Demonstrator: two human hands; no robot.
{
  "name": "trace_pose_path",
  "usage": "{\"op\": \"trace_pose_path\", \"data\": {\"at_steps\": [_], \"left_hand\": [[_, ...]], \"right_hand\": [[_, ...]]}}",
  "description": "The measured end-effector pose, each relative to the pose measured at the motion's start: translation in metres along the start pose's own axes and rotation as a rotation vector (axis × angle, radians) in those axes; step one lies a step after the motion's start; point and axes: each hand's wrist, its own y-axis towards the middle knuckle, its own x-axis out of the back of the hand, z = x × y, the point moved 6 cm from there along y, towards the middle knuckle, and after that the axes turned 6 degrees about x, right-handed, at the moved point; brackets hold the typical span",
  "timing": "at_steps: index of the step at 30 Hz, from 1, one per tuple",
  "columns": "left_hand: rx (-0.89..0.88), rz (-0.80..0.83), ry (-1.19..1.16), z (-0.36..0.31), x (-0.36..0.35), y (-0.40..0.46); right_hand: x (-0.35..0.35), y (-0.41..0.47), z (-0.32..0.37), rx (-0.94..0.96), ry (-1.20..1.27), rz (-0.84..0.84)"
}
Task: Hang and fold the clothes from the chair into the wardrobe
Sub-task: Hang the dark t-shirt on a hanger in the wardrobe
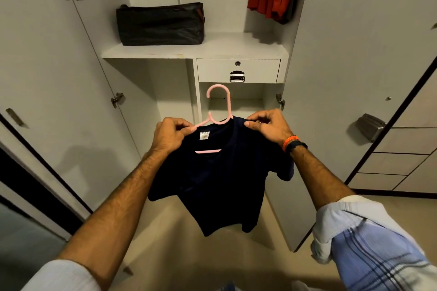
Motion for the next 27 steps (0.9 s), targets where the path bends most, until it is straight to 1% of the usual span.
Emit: {"op": "trace_pose_path", "data": {"at_steps": [3, 7, 11, 13, 16, 19, 23, 25, 27], "left_hand": [[0.006, -0.018, -0.032, -0.003, 0.004, -0.001], [0.013, -0.029, -0.018, -0.009, 0.008, 0.005], [0.031, -0.096, -0.097, -0.019, 0.011, 0.009], [0.018, -0.051, -0.064, -0.027, 0.002, 0.009], [0.003, 0.044, 0.055, -0.034, -0.011, 0.005], [-0.037, 0.086, -0.033, -0.033, -0.013, -0.001], [-0.105, 0.141, -0.045, -0.034, -0.013, -0.006], [-0.114, 0.12, -0.019, -0.035, -0.013, -0.006], [-0.122, 0.057, -0.001, -0.038, -0.012, -0.006]], "right_hand": [[0.001, -0.003, 0.001, 0.013, -0.007, 0.013], [0.003, -0.007, -0.003, 0.014, 0.007, 0.019], [-0.006, -0.01, -0.004, 0.002, -0.044, 0.103], [-0.011, -0.011, -0.003, -0.002, -0.031, 0.111], [-0.013, -0.01, 0.0, 0.01, 0.019, 0.075], [-0.011, -0.009, -0.001, 0.016, 0.031, 0.054], [-0.008, -0.008, 0.0, 0.014, 0.029, 0.044], [-0.009, -0.007, 0.002, 0.02, 0.022, 0.052], [-0.01, -0.006, 0.004, 0.028, 0.02, 0.055]]}}
